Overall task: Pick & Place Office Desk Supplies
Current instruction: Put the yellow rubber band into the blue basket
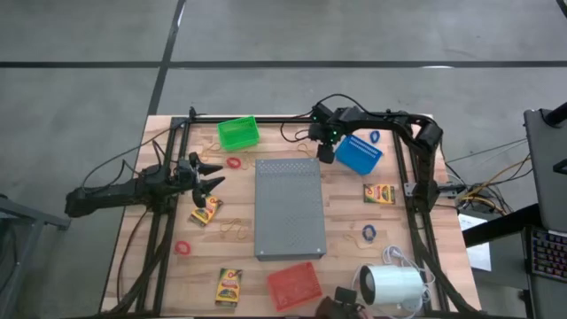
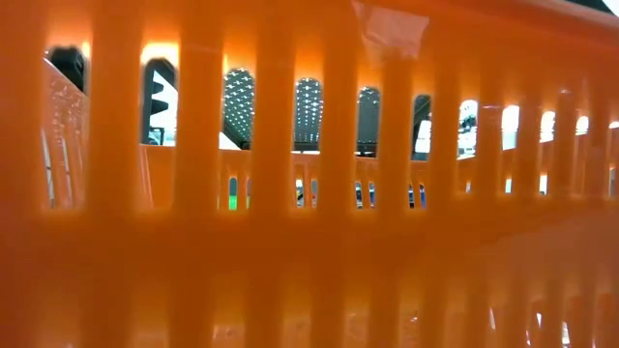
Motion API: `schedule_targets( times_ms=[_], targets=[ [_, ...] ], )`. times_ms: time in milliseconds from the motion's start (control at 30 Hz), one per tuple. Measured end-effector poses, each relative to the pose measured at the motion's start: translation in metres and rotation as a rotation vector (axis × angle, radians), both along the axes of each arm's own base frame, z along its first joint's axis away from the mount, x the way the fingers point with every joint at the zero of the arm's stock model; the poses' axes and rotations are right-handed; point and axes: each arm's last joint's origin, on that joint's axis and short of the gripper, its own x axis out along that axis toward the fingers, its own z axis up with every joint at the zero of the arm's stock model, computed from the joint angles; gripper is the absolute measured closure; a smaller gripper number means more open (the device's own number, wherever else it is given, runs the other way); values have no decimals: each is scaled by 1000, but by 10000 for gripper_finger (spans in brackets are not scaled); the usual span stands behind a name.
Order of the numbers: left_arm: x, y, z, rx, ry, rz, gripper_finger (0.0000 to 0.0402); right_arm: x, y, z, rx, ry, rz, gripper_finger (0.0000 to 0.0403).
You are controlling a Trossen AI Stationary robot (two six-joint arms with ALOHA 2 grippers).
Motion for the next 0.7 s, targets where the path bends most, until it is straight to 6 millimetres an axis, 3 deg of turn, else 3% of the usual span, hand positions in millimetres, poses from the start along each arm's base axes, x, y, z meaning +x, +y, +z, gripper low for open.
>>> schedule_targets(
  times_ms=[300,700],
  targets=[
    [0,0,0,0,0,0,190,2,-2,-7,17,10,9,216],
    [0,0,0,0,0,-2,190,-5,4,20,15,-22,45,216]
  ],
)
